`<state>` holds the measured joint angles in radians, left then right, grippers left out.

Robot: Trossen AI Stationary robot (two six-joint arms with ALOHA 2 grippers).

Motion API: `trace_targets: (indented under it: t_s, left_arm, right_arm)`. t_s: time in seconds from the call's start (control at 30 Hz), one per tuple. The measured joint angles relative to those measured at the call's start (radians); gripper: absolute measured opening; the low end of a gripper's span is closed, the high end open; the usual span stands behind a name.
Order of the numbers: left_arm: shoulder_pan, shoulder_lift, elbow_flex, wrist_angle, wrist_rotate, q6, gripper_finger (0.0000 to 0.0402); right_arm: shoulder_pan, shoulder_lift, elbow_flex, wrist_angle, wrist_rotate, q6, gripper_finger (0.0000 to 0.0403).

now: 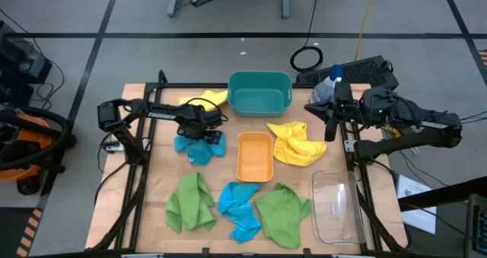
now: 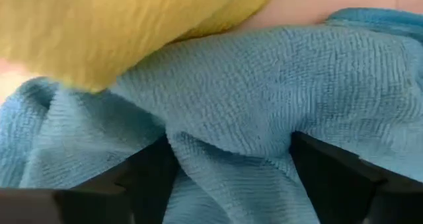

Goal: Sort microfiber towel by color & place in baskets
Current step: Put the top blue microfiber towel into the transparent bin

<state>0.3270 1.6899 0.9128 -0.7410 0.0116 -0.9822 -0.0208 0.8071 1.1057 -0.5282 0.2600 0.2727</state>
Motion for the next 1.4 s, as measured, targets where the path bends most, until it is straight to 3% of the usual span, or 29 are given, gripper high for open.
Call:
trace_targets:
  t_s: [0.13,0.3,0.37,0.53,0.7,0.87,1.07,1.23,1.4]
  left_arm:
    - [-0.014,0.000,-0.017,0.018,-0.001,0.002,0.0207]
    - [-0.044,-0.006,-0.018,0.075,-0.004,0.023,0.0056]
    - [-0.060,-0.014,-0.019,0.095,-0.011,0.013,0.0020]
    - [-0.097,-0.061,0.008,0.088,-0.018,-0.006,0.0028]
    - [-0.131,-0.182,0.102,0.059,-0.049,0.004,0.0012]
    - [-0.158,-0.315,0.226,0.090,-0.099,0.186,0.0012]
    - [-0.149,-0.403,0.363,0.089,-0.107,0.323,0.0016]
    - [-0.131,-0.427,0.443,0.104,-0.099,0.371,0.0017]
    - [-0.109,-0.429,0.508,0.105,-0.084,0.387,0.0017]
  right_arm:
    - [0.000,0.013,0.000,0.000,0.000,0.001,0.0000]
    - [0.000,0.032,0.000,0.001,-0.001,0.003,0.0000]
    - [0.000,0.038,0.000,0.003,-0.001,0.003,0.0000]
    - [0.000,0.053,0.000,0.034,-0.001,0.010,0.0000]
    - [0.000,0.070,0.000,0.059,0.000,0.053,0.0000]
    - [0.000,0.108,0.000,0.137,0.000,0.113,0.0000]
    - [0.001,0.189,0.010,0.360,-0.004,0.152,0.0000]
    - [0.005,0.315,0.158,0.375,-0.014,0.151,0.0010]
    - [0.026,0.488,0.414,0.261,-0.027,0.103,0.0054]
